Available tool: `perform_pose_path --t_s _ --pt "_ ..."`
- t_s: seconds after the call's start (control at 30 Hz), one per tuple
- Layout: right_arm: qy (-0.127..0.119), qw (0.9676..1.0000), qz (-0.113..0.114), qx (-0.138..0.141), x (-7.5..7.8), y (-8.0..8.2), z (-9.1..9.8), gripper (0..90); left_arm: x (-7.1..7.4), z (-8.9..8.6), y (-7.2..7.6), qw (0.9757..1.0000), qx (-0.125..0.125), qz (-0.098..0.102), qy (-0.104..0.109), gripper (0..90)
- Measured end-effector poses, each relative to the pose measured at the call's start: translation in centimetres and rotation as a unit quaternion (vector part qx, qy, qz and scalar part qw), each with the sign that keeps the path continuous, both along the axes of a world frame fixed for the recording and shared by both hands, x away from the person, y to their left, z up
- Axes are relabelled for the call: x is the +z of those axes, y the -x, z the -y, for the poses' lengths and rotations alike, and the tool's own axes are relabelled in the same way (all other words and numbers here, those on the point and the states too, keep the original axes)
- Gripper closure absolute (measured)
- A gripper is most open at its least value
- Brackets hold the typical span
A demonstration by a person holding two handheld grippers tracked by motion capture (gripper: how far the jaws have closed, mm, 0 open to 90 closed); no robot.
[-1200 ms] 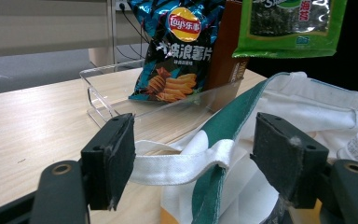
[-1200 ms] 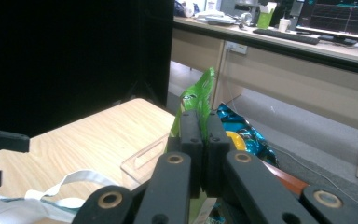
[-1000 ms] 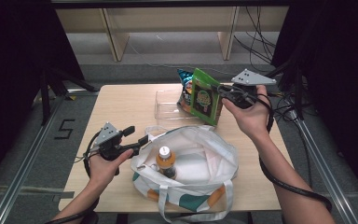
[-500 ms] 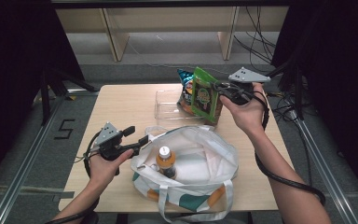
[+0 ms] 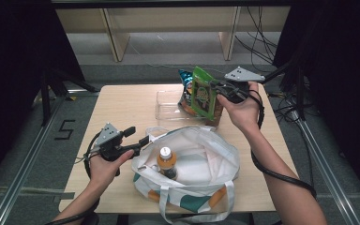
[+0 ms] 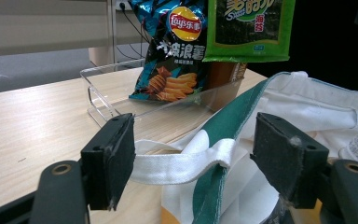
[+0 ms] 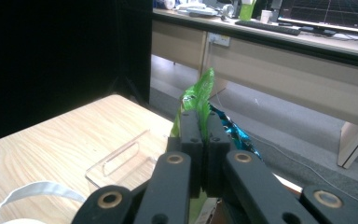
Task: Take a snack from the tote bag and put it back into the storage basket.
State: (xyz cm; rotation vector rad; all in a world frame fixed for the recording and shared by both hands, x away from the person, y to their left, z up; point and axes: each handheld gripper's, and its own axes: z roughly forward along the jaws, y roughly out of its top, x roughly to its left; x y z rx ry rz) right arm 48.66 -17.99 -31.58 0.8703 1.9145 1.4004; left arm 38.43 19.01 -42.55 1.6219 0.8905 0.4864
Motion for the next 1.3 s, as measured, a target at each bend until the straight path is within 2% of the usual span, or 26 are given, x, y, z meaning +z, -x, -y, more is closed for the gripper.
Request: perform_pose_path --t_s 0.03,0.07,0.13,0.2,0.33,0.37,0.53,0.6,0.8,0.87,1.0,1.13,1.3 --pt "0.003 1.0 0.002 0.004 -0.1 -0.1 0.0 90.0 0.0 0.0 0.0 1.0 0.0 0.0 0.001 29.1" --pt "-0.002 1.0 -0.008 -0.001 -0.1 -0.1 -0.1 90.0 0.0 0.0 0.0 1.0 0.0 0.0 0.0 29.1" --pt "0.002 1.0 -0.003 0.001 -0.2 -0.3 -0.1 90.0 0.0 0.0 0.0 1.0 0.0 0.0 0.0 29.1" --pt "-0.002 1.0 -0.008 0.0 -0.3 -0.4 -0.2 90.0 0.0 0.0 0.0 1.0 0.0 -0.001 -0.001 29.1" --pt "0.003 1.0 -0.006 -0.007 -0.5 -0.7 -0.4 90.0 0.0 0.0 0.0 1.0 0.0 -0.001 -0.001 29.1" --pt "0.008 1.0 0.001 -0.005 -0.6 -0.9 -0.4 90.0 0.0 0.0 0.0 1.0 0.0 0.0 0.0 29.1" --pt "0.004 0.9999 -0.012 -0.003 -0.9 -1.0 -0.8 90.0 0.0 0.0 0.0 1.0 0.0 0.0 0.0 29.1" --pt "0.011 0.9999 -0.002 -0.003 -0.9 -1.2 -0.8 90.0 0.0 0.0 0.0 1.0 0.0 0.0 -0.001 29.1" --pt "0.008 0.9999 -0.009 -0.007 -1.1 -1.3 -1.2 90.0 0.0 0.0 0.0 1.0 0.0 0.0 0.0 29.1" --pt "0.014 0.9999 -0.003 -0.006 -1.1 -1.5 -1.2 90.0 0.0 0.0 0.0 1.0 0.0 0.0 -0.001 29.1" --pt "0.008 0.9999 -0.008 -0.008 -1.2 -1.6 -1.5 90.0 0.0 0.0 0.0 1.0 0.0 0.001 0.0 29.1" --pt "0.01 0.9999 -0.002 -0.008 -1.4 -1.8 -1.7 90.0 0.0 0.0 0.0 1.0 0.0 0.0 0.0 29.0" --pt "0.008 0.9999 -0.013 -0.008 -1.6 -2.0 -2.0 90.0 0.0 0.0 0.0 1.0 -0.001 0.0 0.001 29.1"
